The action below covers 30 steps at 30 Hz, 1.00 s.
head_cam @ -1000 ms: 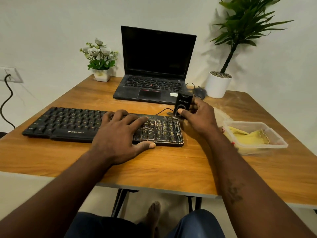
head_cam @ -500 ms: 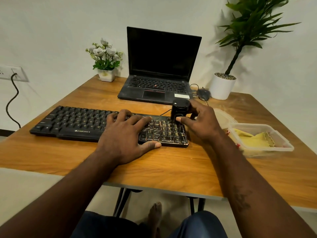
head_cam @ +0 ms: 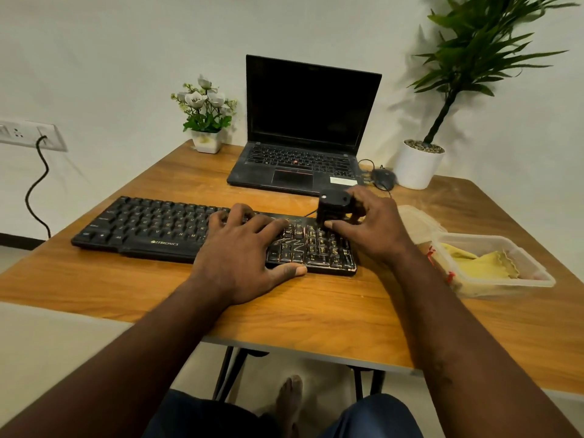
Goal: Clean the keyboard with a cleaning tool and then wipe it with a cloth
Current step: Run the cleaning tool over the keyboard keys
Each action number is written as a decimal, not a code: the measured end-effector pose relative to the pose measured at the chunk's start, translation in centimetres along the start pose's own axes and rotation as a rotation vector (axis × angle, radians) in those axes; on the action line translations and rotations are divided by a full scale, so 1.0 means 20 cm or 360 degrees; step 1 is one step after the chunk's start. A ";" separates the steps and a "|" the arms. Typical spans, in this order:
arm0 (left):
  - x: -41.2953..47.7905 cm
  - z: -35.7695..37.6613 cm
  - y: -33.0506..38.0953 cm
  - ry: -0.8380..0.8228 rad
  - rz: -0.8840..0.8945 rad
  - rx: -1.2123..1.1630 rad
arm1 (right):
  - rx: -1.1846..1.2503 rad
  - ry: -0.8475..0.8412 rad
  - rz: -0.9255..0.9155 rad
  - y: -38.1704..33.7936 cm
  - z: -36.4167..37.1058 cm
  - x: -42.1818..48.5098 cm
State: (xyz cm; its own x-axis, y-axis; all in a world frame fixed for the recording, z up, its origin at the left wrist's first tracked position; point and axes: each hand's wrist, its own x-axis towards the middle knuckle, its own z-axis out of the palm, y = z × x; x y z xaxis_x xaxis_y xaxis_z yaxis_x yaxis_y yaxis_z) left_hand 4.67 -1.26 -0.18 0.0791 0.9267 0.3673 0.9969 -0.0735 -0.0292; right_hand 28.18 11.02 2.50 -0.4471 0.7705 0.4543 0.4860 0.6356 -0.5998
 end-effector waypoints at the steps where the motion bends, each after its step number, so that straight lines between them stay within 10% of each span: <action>1: 0.00 0.00 0.00 0.0010 0.0001 -0.0009 | -0.0017 0.0047 0.0038 0.03 -0.04 -0.01; 15: -0.01 0.00 0.00 0.0009 -0.0006 -0.0001 | 0.0236 0.0557 0.0631 0.08 -0.01 0.08; 30: 0.00 -0.01 0.00 -0.0025 -0.0013 -0.0007 | 0.0425 0.0263 0.0434 0.10 0.04 0.13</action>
State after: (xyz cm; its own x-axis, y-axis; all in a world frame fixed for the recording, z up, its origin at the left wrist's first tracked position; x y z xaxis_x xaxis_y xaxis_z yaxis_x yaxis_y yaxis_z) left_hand 4.68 -1.40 -0.08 0.0710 0.9331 0.3526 0.9975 -0.0676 -0.0220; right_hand 27.37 14.25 1.98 -0.1916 0.9201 0.3415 0.3484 0.3891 -0.8528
